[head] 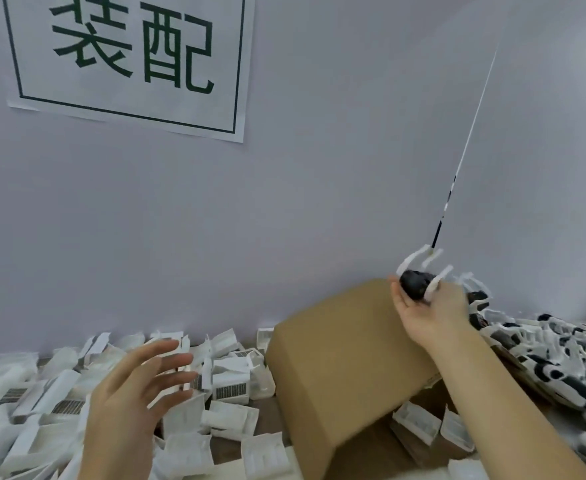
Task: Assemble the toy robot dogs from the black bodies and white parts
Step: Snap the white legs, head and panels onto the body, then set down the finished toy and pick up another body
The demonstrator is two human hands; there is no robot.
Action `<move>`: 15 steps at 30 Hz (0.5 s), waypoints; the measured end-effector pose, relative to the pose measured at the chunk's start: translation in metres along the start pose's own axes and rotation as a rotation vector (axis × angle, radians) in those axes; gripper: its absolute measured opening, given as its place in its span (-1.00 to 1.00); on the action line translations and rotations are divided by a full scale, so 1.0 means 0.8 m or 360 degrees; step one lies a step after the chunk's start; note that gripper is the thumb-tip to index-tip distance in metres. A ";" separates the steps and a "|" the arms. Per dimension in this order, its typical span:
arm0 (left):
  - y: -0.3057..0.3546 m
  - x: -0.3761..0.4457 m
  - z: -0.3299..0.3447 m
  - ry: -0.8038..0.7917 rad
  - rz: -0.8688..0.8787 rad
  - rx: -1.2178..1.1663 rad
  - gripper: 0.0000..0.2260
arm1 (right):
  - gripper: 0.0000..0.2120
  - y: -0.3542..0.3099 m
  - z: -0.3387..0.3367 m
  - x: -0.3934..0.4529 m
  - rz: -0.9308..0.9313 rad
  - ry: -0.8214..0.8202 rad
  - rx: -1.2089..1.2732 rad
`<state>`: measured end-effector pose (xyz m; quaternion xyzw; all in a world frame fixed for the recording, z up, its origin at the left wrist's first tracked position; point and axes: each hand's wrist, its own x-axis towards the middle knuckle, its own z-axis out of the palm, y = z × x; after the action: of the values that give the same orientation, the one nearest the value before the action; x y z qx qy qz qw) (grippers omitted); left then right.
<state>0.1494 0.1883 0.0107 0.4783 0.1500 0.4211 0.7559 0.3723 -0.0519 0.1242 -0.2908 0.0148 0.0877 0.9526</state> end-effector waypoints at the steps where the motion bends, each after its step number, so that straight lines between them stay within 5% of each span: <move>1: 0.000 0.000 -0.001 0.0007 -0.0002 0.0022 -0.77 | -0.54 -0.007 -0.004 0.001 0.0041 -0.0046 0.0105; 4: 0.002 -0.001 0.002 0.0011 -0.0016 0.0096 -0.77 | -0.32 -0.009 -0.012 -0.007 0.0176 -0.0209 0.0252; 10: 0.010 -0.009 0.026 0.0001 -0.0039 0.0528 -0.78 | -0.70 0.098 -0.033 -0.076 0.0407 -0.0443 -0.0442; 15: 0.020 -0.027 0.038 -0.0210 0.0174 0.1301 -0.78 | -0.74 0.211 -0.064 -0.131 0.0640 -0.0516 -0.0993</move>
<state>0.1477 0.1560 0.0355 0.7722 0.2303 0.3349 0.4883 0.2409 0.0403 -0.0032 -0.5398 -0.1063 0.3172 0.7724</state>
